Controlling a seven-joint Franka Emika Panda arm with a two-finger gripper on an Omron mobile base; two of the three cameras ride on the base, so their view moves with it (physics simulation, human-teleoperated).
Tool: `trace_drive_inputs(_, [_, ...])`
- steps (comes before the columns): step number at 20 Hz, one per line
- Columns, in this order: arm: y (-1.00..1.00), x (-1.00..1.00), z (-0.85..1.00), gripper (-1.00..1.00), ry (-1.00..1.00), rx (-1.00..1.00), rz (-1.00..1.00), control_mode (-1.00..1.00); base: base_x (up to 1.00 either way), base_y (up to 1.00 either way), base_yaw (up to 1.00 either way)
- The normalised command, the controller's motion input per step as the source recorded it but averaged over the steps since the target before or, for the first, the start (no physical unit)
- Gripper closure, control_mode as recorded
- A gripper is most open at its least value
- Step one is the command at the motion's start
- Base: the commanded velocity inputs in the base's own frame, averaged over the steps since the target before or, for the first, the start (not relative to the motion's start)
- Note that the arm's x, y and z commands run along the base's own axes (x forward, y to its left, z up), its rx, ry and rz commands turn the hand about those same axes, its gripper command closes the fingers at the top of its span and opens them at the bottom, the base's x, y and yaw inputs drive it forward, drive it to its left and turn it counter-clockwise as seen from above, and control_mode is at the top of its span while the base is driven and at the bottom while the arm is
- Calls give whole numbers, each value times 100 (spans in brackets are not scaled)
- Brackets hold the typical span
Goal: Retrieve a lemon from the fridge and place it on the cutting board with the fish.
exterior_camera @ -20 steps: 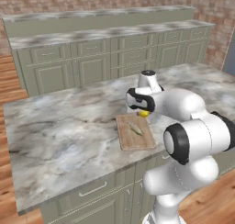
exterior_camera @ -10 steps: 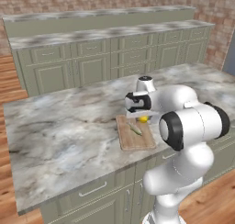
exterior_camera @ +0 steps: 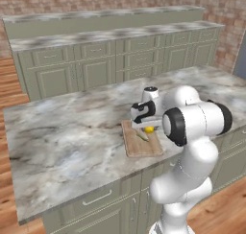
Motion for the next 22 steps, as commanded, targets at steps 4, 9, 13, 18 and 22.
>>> trace_drive_inputs(4, [-3,20,0,100,0,0,-2,-100,0,0,0])
trace_drive_inputs(9, [0,13,-5,100,0,0,-1,-100,0,0,0])
trace_drive_inputs(13, [0,15,-24,100,0,0,-2,-100,0,0,0])
trace_drive_inputs(18, [0,17,-21,100,0,0,-2,-100,0,0,0])
trace_drive_inputs(22, [0,8,-11,100,0,0,0,-100,0,0,0])
